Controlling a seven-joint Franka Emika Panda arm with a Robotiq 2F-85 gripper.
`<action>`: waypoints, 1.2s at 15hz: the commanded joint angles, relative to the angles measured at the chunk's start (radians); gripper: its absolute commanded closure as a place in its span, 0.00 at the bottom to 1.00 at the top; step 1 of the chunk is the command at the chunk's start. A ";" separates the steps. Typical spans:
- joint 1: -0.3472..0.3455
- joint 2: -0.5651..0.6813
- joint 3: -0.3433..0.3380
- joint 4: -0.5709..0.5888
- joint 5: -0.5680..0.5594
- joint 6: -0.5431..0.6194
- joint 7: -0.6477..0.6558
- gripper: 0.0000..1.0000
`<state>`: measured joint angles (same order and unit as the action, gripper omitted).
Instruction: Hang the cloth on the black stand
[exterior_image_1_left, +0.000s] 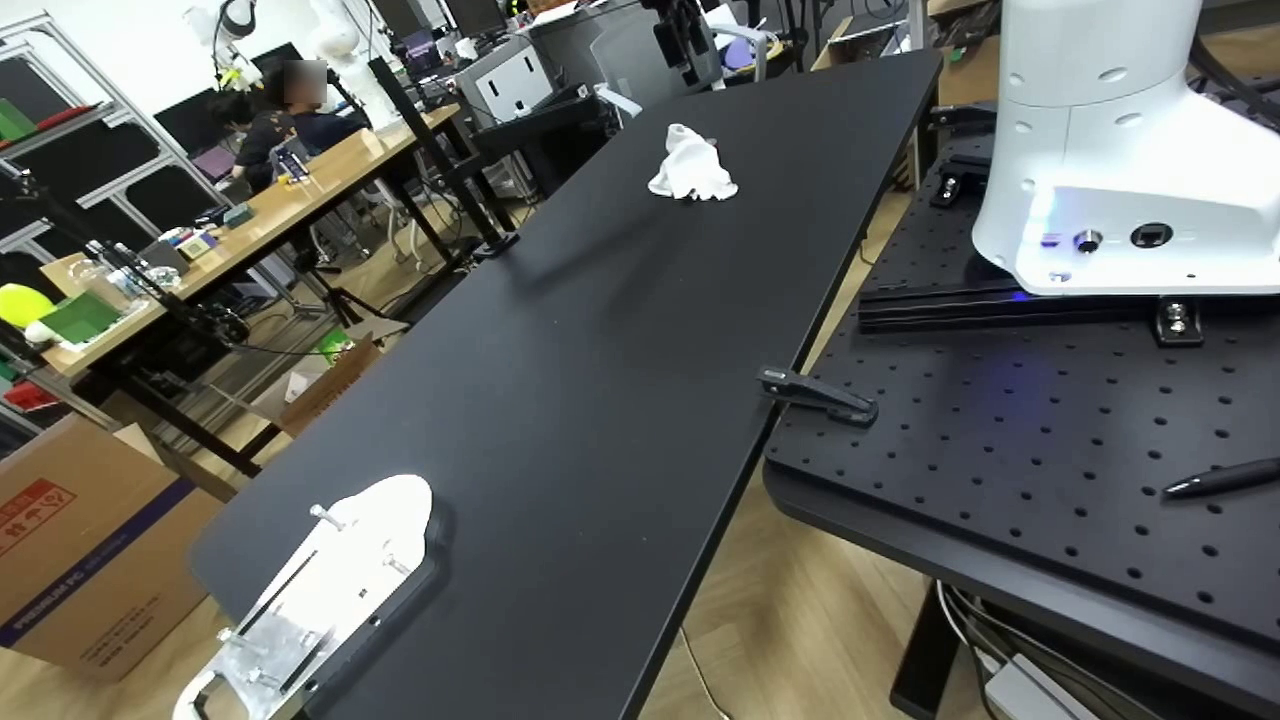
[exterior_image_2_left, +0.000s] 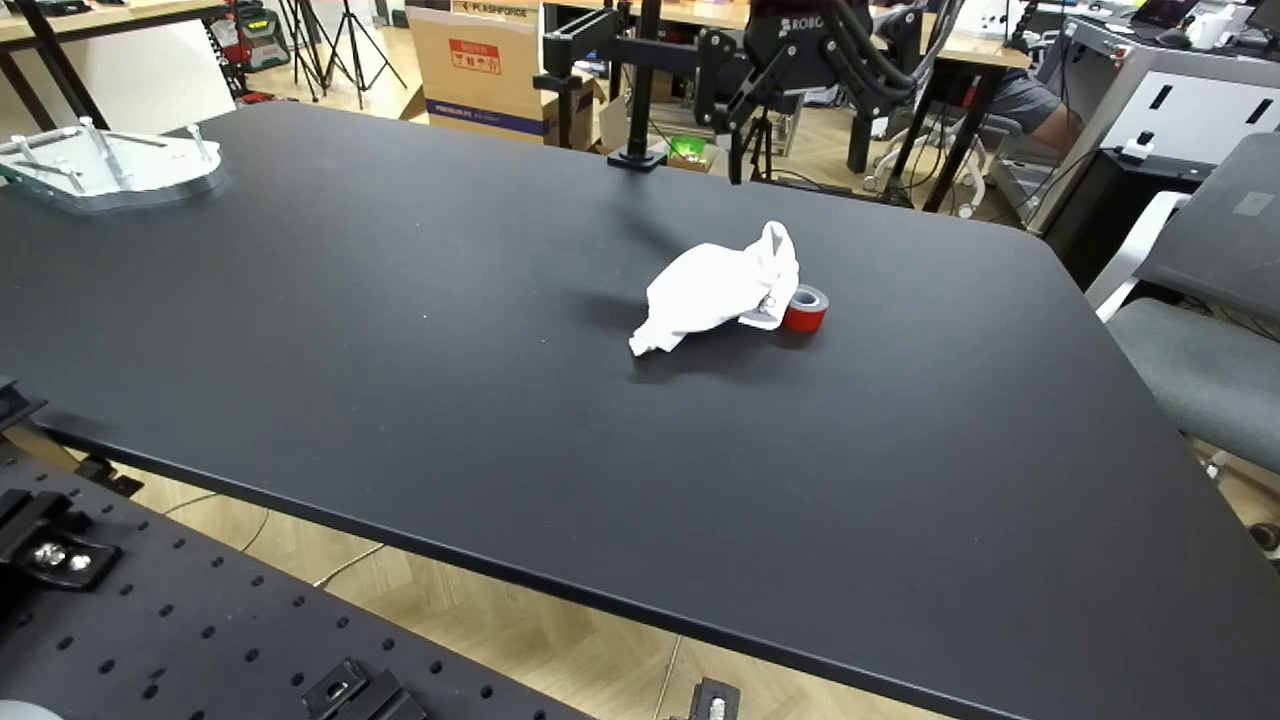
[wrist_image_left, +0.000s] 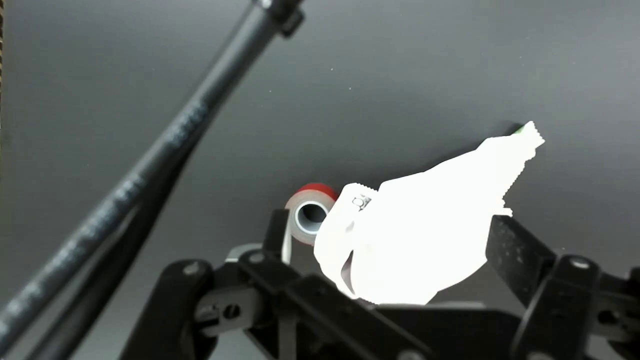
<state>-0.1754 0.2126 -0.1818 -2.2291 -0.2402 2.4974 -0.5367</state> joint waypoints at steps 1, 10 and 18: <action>-0.003 0.095 0.004 0.039 -0.040 0.080 0.095 0.00; -0.020 0.273 0.015 0.154 -0.031 0.113 0.107 0.25; -0.049 0.331 0.047 0.211 0.004 0.122 0.095 0.81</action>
<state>-0.1921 0.5202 -0.1658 -2.0566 -0.2543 2.6237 -0.4507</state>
